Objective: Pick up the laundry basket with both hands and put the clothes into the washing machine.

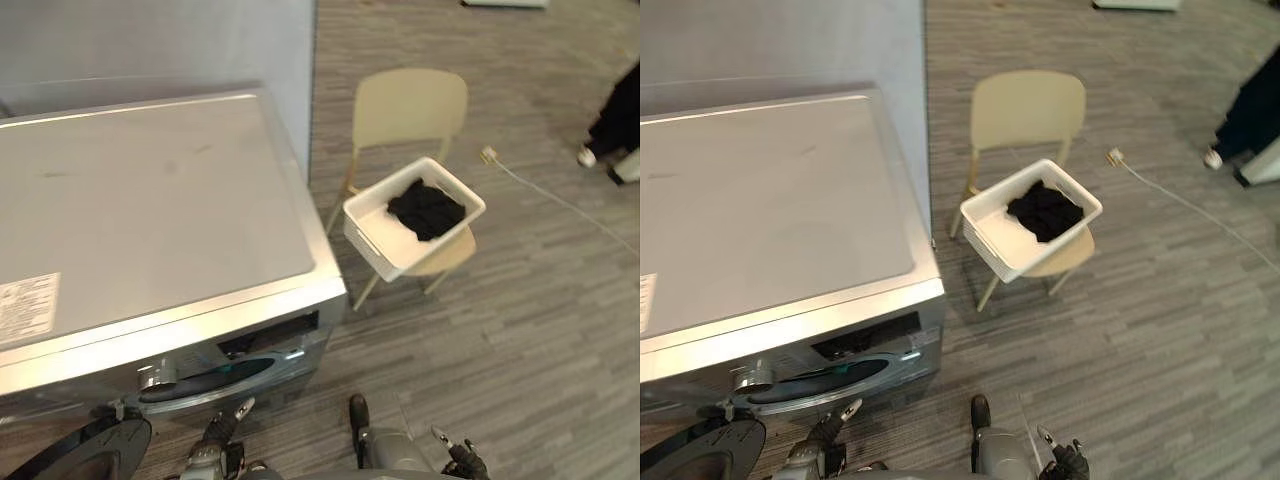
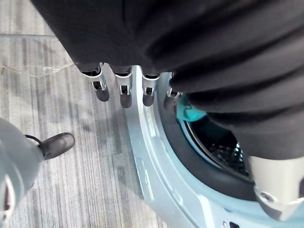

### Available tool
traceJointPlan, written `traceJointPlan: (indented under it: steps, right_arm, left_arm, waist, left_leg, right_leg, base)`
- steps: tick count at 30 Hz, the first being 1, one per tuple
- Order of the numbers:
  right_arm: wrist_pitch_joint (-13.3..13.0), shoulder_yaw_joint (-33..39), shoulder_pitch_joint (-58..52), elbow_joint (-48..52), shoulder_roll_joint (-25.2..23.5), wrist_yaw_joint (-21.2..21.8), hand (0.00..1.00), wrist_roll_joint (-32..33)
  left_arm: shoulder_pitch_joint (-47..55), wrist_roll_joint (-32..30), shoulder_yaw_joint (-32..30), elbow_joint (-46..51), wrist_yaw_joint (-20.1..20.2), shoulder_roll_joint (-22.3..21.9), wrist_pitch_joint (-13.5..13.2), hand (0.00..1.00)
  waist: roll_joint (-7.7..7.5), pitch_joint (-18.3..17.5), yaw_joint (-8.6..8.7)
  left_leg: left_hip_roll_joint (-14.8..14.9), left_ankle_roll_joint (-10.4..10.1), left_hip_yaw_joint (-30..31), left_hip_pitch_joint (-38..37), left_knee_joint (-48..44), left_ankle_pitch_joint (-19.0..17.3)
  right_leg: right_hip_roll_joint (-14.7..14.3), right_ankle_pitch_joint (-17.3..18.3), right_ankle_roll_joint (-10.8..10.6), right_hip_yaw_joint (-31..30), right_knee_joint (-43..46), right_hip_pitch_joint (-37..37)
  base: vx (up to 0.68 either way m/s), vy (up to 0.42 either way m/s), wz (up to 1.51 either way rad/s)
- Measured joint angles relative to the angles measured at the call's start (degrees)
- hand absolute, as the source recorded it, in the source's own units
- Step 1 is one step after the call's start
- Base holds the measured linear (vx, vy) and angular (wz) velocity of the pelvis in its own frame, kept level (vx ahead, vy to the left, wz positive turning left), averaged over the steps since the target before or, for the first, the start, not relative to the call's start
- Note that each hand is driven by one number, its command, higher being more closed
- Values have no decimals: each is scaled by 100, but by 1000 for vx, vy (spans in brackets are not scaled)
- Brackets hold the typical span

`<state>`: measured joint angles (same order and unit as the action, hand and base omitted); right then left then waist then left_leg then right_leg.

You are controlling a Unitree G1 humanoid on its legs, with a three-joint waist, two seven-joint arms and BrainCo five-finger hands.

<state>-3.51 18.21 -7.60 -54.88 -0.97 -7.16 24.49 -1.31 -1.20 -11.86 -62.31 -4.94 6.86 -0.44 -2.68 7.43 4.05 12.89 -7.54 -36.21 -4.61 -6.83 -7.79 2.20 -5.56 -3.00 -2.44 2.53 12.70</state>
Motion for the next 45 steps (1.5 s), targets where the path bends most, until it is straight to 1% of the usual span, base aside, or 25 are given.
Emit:
traceJointPlan:
  steps: [7, 10, 11, 12, 13, 15, 17, 19, 22, 24, 25, 26, 27, 28, 31, 32, 35, 36, 37, 38, 40, 41, 43, 44, 45]
  right_arm:
    - [42, 5, -93, 66, 123, 122, 0, -206]
    - [37, -22, -212, 148, 178, 139, 0, -213]
    - [36, -41, -269, 155, 194, 157, 0, -228]
    - [36, -41, -278, 171, 201, 164, 0, -235]
    - [4, -38, -301, 245, 273, 186, 0, -252]
    - [-11, -29, -187, 239, 486, 195, 0, -257]
    - [-4, 9, -128, 241, 613, 214, 0, -269]
    - [7, 7, -156, 242, 612, 233, 0, -334]
    - [28, -25, -59, 226, 522, 240, 0, -505]
    - [33, -124, -3, 238, 524, 246, 0, -605]
    - [33, -143, 27, 239, 513, 251, 0, -676]
    - [35, -244, -33, 262, 493, 243, 0, -717]
    - [28, -293, -152, 457, 537, 250, 0, -720]
    - [29, -393, -139, 518, 547, 265, 0, -701]
    - [40, -442, -189, 524, 631, 345, 0, -708]
    - [43, -426, -174, 523, 658, 348, 0, -708]
    - [71, -226, -126, 509, 639, 344, 0, -706]
    - [87, -152, -184, 508, 628, 341, 0, -703]
    - [107, -47, -305, 484, 587, 341, 0, -702]
    - [130, 30, -340, 431, 618, 340, 0, -701]
    - [164, 280, -526, 408, 710, 335, 0, -702]
    - [169, 442, -586, 396, 725, 333, 0, -703]
    - [172, 521, -613, 286, 834, 336, 0, -711]
    - [173, 516, -607, 202, 852, 360, 0, -737]
    - [190, 517, -602, 180, 875, 371, 0, -758]
  left_arm:
    - [1, 25, 37, -6, -50, -57, 2, 0]
    - [72, 10, -8, -8, -140, -169, 18, 0]
    - [158, 53, -30, 17, -154, -143, 15, 0]
    - [178, 55, -29, 18, -155, -146, 15, 0]
    - [222, 78, -17, 24, -160, -191, 16, 0]
    - [252, 176, 22, 98, -154, -461, -2, 0]
    - [266, 305, 20, 118, -146, -488, 0, 0]
    - [373, 621, -140, 105, -120, -514, 55, 0]
    - [386, 1076, -458, 111, -96, -624, 135, 0]
    - [398, 1142, -683, 10, -140, -570, 199, 0]
    - [420, 1052, -660, -132, -143, -445, 238, 0]
    - [535, 813, -488, -203, -130, -375, 239, 0]
    - [750, 674, -307, -294, -131, -354, 253, 0]
    - [887, 632, -144, -425, -157, -309, 267, 0]
    - [1030, 631, 20, -531, -178, -309, 386, 0]
    - [1049, 641, 21, -532, -218, -314, 416, 0]
    - [1044, 780, 39, -532, -282, -320, 480, 0]
    - [1049, 841, 53, -542, -280, -294, 505, 0]
    - [1050, 844, 119, -537, -277, -195, 479, 0]
    - [1047, 844, 164, -526, -271, -207, 468, 0]
    - [1046, 841, 283, -530, -263, -350, 461, 0]
    - [1052, 836, 257, -529, -249, -351, 448, 0]
    - [1062, 848, 100, -436, -293, -374, 265, 0]
    - [1070, 944, -124, -380, -269, -405, 192, 0]
    - [1113, 1046, -243, -210, -249, -417, 70, 0]
  waist:
    - [250, -36, -17]
    - [382, -48, -13]
    - [354, -49, -49]
    - [346, -48, -51]
    - [334, -10, -84]
    - [449, 186, -223]
    - [642, 347, -226]
    - [677, 361, -237]
    - [732, 349, -382]
    - [705, 364, -491]
    - [651, 405, -468]
    - [567, 442, -427]
    - [624, 420, -393]
    - [544, 464, -316]
    - [591, 472, -176]
    - [585, 485, -192]
    - [606, 520, -187]
    - [581, 507, -181]
    - [476, 473, -175]
    - [533, 451, -170]
    - [827, 317, -129]
    - [828, 309, -137]
    - [757, 313, -198]
    - [723, 299, -199]
    - [643, 261, -285]
  left_leg:
    - [470, -433, -404, -513, -144, -254]
    - [1091, -698, -465, -613, -923, -410]
    - [1557, -288, -99, -314, -2153, -335]
    - [1605, -69, 51, -222, -2403, -269]
    - [1602, 623, 993, 244, -3365, 173]
    - [1087, 212, 2201, 814, -4543, -74]
    - [288, 217, 2461, 1208, -4854, -577]
    - [-142, 319, 2322, 1396, -4302, -665]
    - [-748, 102, 2553, 1556, -1500, -479]
    - [-854, 468, 2469, 1394, -1195, -217]
    - [-1020, 548, 2472, 1236, -1128, -187]
    - [-1160, 625, 2499, 1039, -1040, -233]
    - [-1174, 753, 2496, 815, -985, -349]
    - [-1203, 856, 2411, 678, -1060, -349]
    - [-1211, 933, 2418, 343, -856, -382]
    - [-1196, 919, 2440, 231, -761, -385]
    - [-1041, 693, 2571, 136, -735, -488]
    - [-1001, 521, 2673, 81, -747, -588]
    - [-1007, 316, 2831, 59, -810, -714]
    - [-948, 222, 2921, 14, -821, -777]
    - [-675, 119, 3115, -126, -685, -769]
    - [-557, -176, 3125, -302, -609, -540]
    - [-414, -323, 3130, -294, -1029, -419]
    - [-281, -225, 3110, 15, -1760, -313]
    - [-84, 107, 2832, 320, -2367, -31]
  right_leg:
    - [-479, 7, 78, 78, 21, -335]
    - [-946, 462, 444, 141, 753, -227]
    - [-1144, 688, 581, 53, 1133, -243]
    - [-1159, 718, 625, 29, 1181, -255]
    - [-1175, 820, 747, -148, 1332, -355]
    - [-1213, 895, 876, -554, 1329, -583]
    - [-1215, 906, 934, -887, 1176, -903]
    - [-1218, 952, 862, -1086, 994, -1080]
    - [-1316, 1015, 864, -1486, 863, -977]
    - [-1350, 1392, 799, -1568, 1457, -760]
    - [-1315, 1661, 602, -1522, 1771, -697]
    - [-1178, 1872, 123, -1391, 2079, -673]
    - [-1072, 2197, -1011, -1083, 3127, -400]
    - [-868, 2047, -959, -680, 4692, 169]
    - [-25, 1973, -683, -4, 6100, 936]
    - [360, 2018, -382, 46, 5908, 1151]
    - [697, 1978, -459, -443, 3874, 1049]
    - [784, 1685, -516, -828, 2591, 747]
    - [969, 1060, -802, -925, 1835, 491]
    - [945, 768, -787, -866, 1902, 472]
    - [752, 1140, -630, -502, 2343, 487]
    - [734, 1453, -522, -347, 2768, 452]
    - [723, 1805, -352, -143, 3127, 284]
    - [719, 1957, -292, 64, 3141, 122]
    - [680, 2026, -190, 175, 3085, -24]
  base:
    - [-58, -105, -40]
    - [82, -135, -30]
    - [136, -161, -42]
    - [172, -262, -62]
    - [161, -198, -76]
    - [162, -73, -95]
    - [154, 69, -80]
    - [139, 60, -49]
    - [143, 36, -46]
    - [165, 40, -47]
    - [182, 44, -29]
    - [171, 13, -19]
    - [148, -36, -23]
    - [118, -67, -8]
    - [207, -54, 25]
    - [299, -76, 9]
    - [334, -235, 19]
    - [321, -314, 43]
    - [252, -287, 46]
    - [337, -382, 58]
    - [400, -378, 57]
    - [339, -314, 55]
    - [270, -311, 53]
    - [158, -270, 49]
    - [136, -257, 42]
